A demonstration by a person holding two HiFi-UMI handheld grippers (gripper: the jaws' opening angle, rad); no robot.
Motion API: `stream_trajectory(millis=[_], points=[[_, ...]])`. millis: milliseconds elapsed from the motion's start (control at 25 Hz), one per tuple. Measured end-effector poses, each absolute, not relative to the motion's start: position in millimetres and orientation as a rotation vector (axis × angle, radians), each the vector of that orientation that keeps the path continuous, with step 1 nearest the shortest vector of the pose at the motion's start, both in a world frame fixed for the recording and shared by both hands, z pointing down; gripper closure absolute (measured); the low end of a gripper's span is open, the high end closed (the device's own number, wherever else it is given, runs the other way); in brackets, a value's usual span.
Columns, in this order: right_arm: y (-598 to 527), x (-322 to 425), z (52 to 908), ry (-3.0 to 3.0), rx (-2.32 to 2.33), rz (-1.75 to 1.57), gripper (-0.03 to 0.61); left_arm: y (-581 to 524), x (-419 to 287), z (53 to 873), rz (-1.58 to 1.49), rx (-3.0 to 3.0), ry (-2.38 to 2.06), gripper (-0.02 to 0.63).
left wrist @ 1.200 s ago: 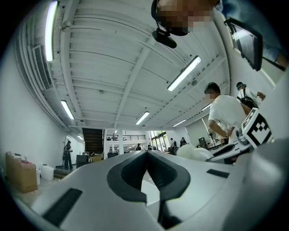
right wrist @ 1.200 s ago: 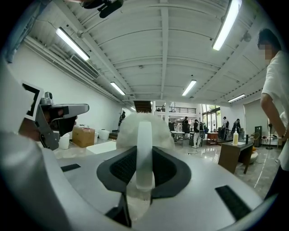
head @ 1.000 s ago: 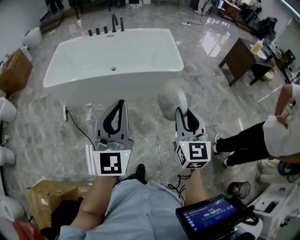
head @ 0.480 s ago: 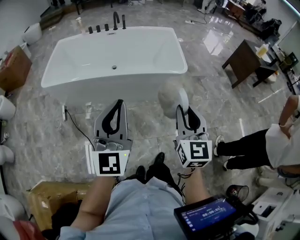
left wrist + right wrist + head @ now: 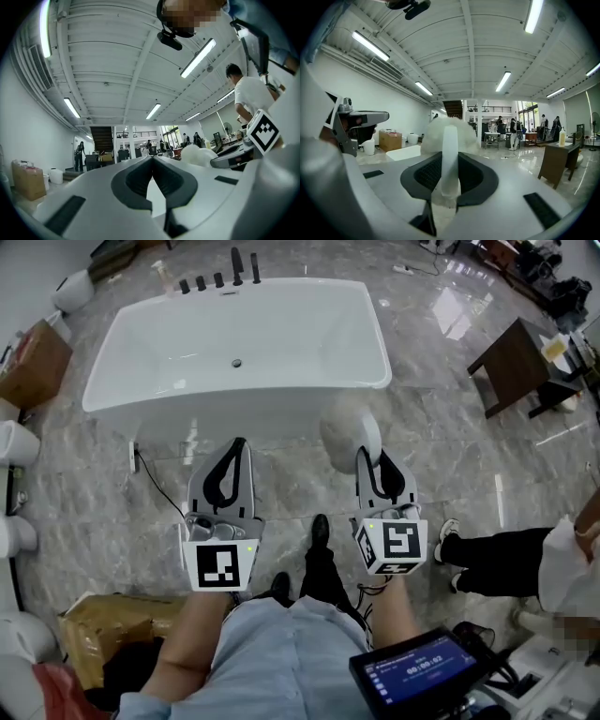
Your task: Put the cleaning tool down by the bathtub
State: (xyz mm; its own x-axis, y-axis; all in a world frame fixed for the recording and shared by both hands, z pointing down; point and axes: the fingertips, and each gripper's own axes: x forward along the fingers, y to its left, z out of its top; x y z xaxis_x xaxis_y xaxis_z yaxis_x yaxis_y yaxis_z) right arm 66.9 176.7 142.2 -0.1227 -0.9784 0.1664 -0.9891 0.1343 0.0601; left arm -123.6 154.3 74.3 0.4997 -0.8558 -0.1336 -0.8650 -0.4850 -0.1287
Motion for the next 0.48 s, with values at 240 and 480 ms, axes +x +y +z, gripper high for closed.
stream_trajectory(millis=[240,480], points=[[105,119,166,-2.266,1.928,0.182,0.485,80,-70,83,-0.001,-2.545,1.512,0.598],[49,171,166,-2.293,1.909,0.209,0.485,18,-12,75,-0.039,-2.523,1.506,0.598]])
